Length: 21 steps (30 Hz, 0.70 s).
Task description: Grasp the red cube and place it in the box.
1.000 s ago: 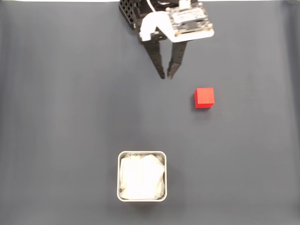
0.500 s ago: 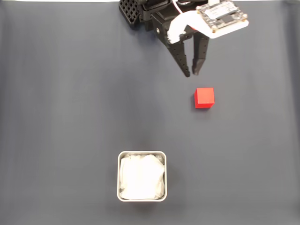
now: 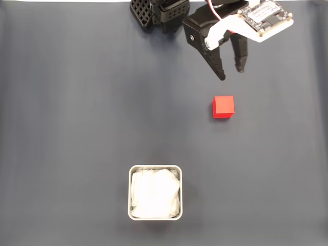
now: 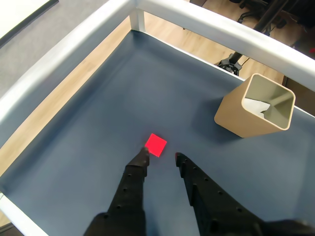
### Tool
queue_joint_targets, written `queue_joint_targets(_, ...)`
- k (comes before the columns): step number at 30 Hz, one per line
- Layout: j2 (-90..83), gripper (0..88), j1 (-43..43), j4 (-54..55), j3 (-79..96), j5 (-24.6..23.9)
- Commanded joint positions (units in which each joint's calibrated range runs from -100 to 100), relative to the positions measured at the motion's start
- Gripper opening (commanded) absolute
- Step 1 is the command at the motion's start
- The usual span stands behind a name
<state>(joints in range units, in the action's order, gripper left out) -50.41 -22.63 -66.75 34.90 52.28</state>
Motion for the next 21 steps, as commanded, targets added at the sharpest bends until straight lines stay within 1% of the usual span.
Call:
queue_joint_targets(1, -0.71, 16.1, -1.31, 1.99, 0.87, 0.44)
queue_joint_targets(5, -0.89, 21.1, -2.09, 2.89, 2.87, 0.54)
queue_joint_targets(15, 0.07, 29.2, -2.73, 5.93, 6.71, 0.44)
queue_joint_targets(21, 1.11, 32.6, -2.37, 7.65, 9.08, 0.24)
